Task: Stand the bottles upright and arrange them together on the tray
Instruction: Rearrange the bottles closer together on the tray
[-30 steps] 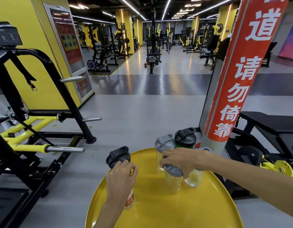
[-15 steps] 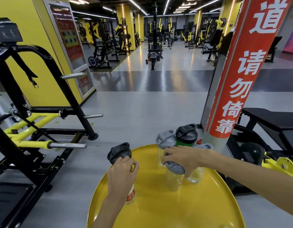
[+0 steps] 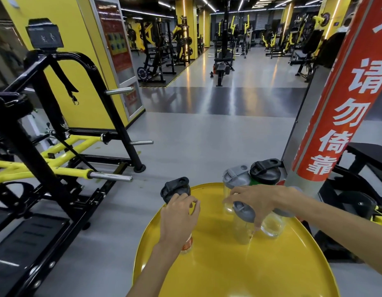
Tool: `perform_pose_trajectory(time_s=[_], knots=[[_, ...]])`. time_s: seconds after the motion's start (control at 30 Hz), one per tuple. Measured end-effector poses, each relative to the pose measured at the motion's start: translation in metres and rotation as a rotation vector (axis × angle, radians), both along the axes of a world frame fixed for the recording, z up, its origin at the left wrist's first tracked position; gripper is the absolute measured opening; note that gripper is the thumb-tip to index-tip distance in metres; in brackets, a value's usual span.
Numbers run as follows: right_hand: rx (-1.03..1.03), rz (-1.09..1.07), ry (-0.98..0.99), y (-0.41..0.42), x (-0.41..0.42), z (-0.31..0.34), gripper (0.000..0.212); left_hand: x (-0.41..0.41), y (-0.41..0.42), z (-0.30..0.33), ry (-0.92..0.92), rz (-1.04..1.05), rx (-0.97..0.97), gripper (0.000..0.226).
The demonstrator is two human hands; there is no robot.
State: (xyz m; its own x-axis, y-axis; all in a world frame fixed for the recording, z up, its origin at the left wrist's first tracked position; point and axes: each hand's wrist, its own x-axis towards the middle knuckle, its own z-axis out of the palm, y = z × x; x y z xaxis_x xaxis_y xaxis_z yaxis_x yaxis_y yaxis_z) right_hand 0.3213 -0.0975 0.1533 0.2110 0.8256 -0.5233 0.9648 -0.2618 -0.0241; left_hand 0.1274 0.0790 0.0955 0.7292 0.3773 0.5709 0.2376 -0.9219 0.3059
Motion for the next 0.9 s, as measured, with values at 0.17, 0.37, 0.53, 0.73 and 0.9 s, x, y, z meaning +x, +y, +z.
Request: perform_pose_trajectory(time_s=[0.17, 0.37, 0.53, 0.73, 0.9], knots=[[0.055, -0.004, -0.046, -0.007, 0.001, 0.001, 0.098, -0.004, 0.001, -0.001, -0.044, -0.058, -0.155, 0.007], [0.07, -0.063, -0.009, -0.01, 0.001, 0.0, 0.092, -0.009, 0.009, 0.001, -0.052, -0.09, -0.404, 0.011], [0.057, -0.105, -0.088, -0.004, -0.005, 0.0, 0.106, -0.014, 0.01, 0.006, -0.086, -0.164, -0.609, 0.013], [0.359, -0.125, 0.058, 0.038, -0.066, 0.01, 0.093, -0.017, 0.016, 0.015, -0.146, -0.193, -0.748, 0.028], [0.604, -0.242, 0.343, 0.089, -0.125, -0.02, 0.069, -0.025, 0.037, 0.015, -0.228, -0.178, -0.824, 0.041]])
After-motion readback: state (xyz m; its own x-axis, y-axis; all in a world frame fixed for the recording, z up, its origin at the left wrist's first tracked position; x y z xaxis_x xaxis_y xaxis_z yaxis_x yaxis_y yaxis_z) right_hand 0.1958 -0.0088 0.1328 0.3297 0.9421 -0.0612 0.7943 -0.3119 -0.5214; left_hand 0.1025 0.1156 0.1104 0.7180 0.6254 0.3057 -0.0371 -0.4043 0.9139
